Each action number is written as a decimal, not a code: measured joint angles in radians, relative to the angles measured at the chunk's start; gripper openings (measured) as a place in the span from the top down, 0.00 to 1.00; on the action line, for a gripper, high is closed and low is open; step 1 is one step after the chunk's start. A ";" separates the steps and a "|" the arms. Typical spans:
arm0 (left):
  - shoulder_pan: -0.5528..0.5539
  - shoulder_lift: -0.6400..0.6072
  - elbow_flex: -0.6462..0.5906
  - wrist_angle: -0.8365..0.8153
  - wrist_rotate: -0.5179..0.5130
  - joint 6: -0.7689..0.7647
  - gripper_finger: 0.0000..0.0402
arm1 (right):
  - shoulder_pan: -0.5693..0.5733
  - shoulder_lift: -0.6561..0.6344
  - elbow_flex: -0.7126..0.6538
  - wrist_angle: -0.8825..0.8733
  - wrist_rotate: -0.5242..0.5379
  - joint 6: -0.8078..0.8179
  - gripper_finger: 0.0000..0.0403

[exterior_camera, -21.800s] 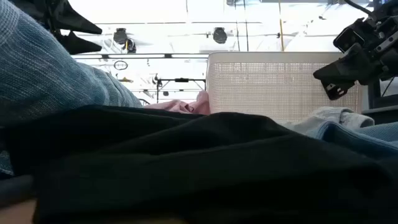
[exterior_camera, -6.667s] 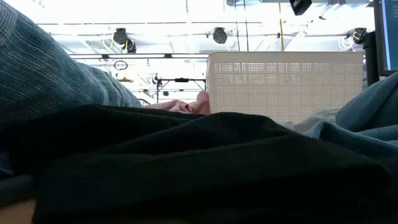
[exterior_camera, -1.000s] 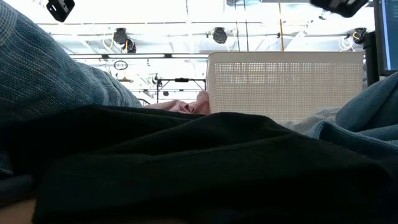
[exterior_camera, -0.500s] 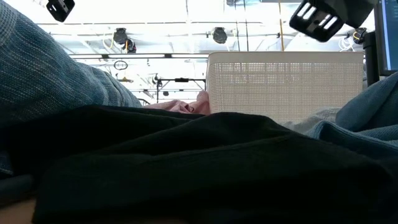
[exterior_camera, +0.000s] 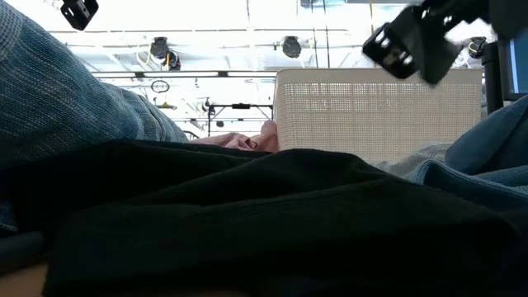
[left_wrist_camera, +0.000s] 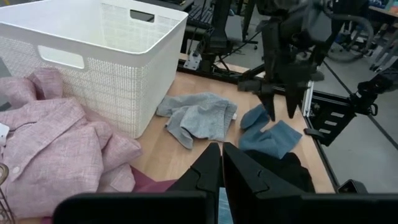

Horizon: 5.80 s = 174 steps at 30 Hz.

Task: Pick & Place Cloths
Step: Put the bottom blue sock into the transparent bin

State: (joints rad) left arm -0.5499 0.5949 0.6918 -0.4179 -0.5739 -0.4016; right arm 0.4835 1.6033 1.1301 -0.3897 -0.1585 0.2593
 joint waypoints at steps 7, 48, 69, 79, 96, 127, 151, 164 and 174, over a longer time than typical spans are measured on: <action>0.000 0.000 0.000 0.000 0.000 -0.022 0.95 | -0.006 0.105 0.000 0.014 0.006 -0.027 0.51; 0.000 0.000 0.001 -0.002 0.000 -0.048 0.95 | -0.004 0.322 0.003 -0.101 0.146 -0.010 0.82; 0.000 0.001 0.001 0.003 0.000 -0.046 0.95 | 0.009 0.008 -0.001 -0.141 0.071 0.120 0.99; 0.000 0.046 0.001 0.018 0.000 -0.079 0.95 | 0.007 -0.221 -0.002 0.196 0.267 0.019 0.99; 0.000 0.201 0.001 0.227 0.000 -0.071 0.95 | -0.007 -0.297 0.000 0.744 0.116 -0.614 1.00; 0.078 0.528 0.002 1.020 0.112 0.137 0.41 | -0.185 -0.174 0.002 0.856 0.240 -0.513 1.00; 0.136 0.652 0.201 0.813 0.234 0.126 0.30 | -0.247 -0.068 0.052 0.991 0.208 -0.375 1.00; 0.188 0.729 0.268 0.782 0.353 0.104 0.33 | -0.246 -0.069 0.055 0.983 0.209 -0.346 1.00; 0.209 0.728 0.268 0.770 0.341 0.102 0.77 | -0.246 -0.069 0.055 0.984 0.207 -0.323 1.00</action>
State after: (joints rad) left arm -0.3404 1.3231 0.9600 0.3519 -0.2329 -0.2999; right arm 0.2377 1.5341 1.1847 0.5945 0.0484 -0.0639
